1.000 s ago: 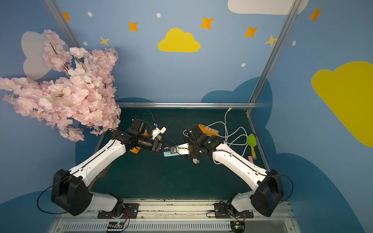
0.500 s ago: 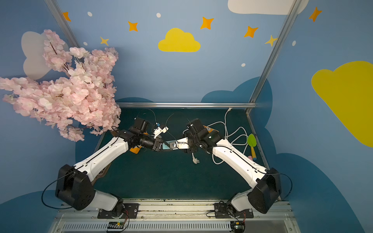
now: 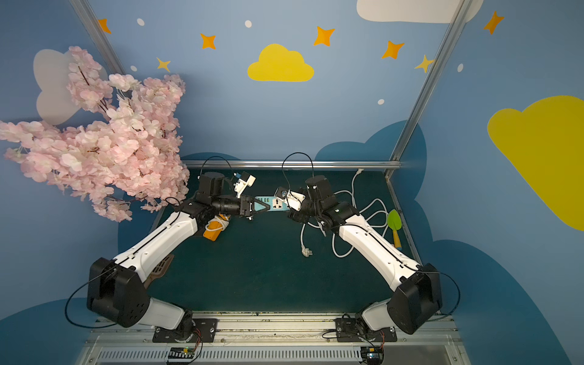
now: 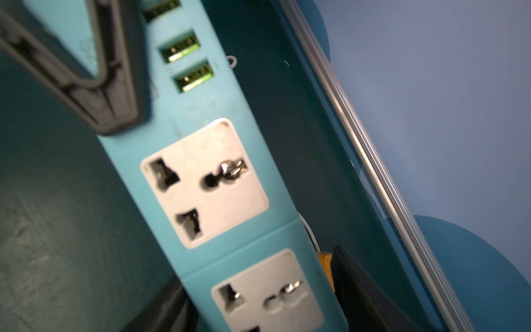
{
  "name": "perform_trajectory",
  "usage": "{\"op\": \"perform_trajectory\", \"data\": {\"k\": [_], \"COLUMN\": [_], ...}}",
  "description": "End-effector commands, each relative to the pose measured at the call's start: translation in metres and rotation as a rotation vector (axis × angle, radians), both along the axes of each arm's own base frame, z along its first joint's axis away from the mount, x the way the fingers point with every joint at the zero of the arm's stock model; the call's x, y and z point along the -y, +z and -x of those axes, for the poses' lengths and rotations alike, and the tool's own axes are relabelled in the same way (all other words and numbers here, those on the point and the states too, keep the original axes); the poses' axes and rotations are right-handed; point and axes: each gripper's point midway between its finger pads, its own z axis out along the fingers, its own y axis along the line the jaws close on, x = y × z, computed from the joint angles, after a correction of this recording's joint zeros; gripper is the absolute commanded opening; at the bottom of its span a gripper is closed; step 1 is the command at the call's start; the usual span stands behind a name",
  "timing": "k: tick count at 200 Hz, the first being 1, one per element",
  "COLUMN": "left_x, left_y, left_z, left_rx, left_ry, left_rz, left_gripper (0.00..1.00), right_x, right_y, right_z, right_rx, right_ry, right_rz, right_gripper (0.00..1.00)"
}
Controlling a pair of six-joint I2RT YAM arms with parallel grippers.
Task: Wrap the cord around the power strip
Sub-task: Pick up the power strip from the center of the board.
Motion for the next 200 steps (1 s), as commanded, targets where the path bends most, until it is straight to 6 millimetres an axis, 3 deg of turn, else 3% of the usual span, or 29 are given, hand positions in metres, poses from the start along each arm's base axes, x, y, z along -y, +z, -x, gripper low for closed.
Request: {"op": "perform_trajectory", "data": {"k": [1, 15, 29, 45, 74, 92, 122, 153, 182, 200], "left_x": [-0.009, -0.007, -0.002, 0.007, 0.009, 0.004, -0.004, 0.003, 0.022, 0.025], "left_y": [0.081, 0.094, 0.099, 0.095, 0.083, 0.079, 0.072, 0.064, 0.034, 0.016], "left_z": [-0.017, -0.022, -0.022, -0.02, -0.021, -0.027, -0.044, -0.047, -0.042, -0.04], "left_rx": [0.184, 0.193, 0.196, 0.194, 0.171, 0.19, 0.2, 0.288, 0.376, 0.412], "left_ry": [0.095, 0.111, 0.094, 0.066, 0.082, 0.14, 0.274, 0.369, 0.369, 0.392], "left_rz": [0.129, 0.168, 0.18, 0.165, 0.153, 0.174, 0.263, 0.275, 0.216, 0.217], "left_gripper": [0.03, 0.03, 0.03, 0.03, 0.03, 0.03, 0.02, 0.02, 0.03, 0.02], "right_x": [0.061, 0.071, 0.062, 0.047, 0.054, 0.062, 0.034, 0.038, 0.035, 0.032], "right_y": [0.034, 0.039, 0.049, 0.058, 0.061, 0.055, 0.044, 0.029, 0.026, 0.027], "right_z": [-0.046, -0.048, -0.042, -0.039, -0.043, -0.041, -0.011, -0.008, -0.01, -0.012], "right_rx": [-0.043, -0.091, -0.121, -0.026, -0.04, -0.244, -0.553, -0.751, -0.997, -1.091], "right_ry": [-0.473, -0.531, -0.465, -0.343, -0.394, -0.488, -0.404, -0.533, -0.678, -0.735], "right_rz": [-0.229, -0.317, -0.427, -0.48, -0.49, -0.573, -0.702, -0.925, -1.105, -1.199], "right_gripper": [0.68, 0.7, 0.72, 0.72, 0.78, 0.76, 0.8, 0.8, 0.73, 0.74]}}
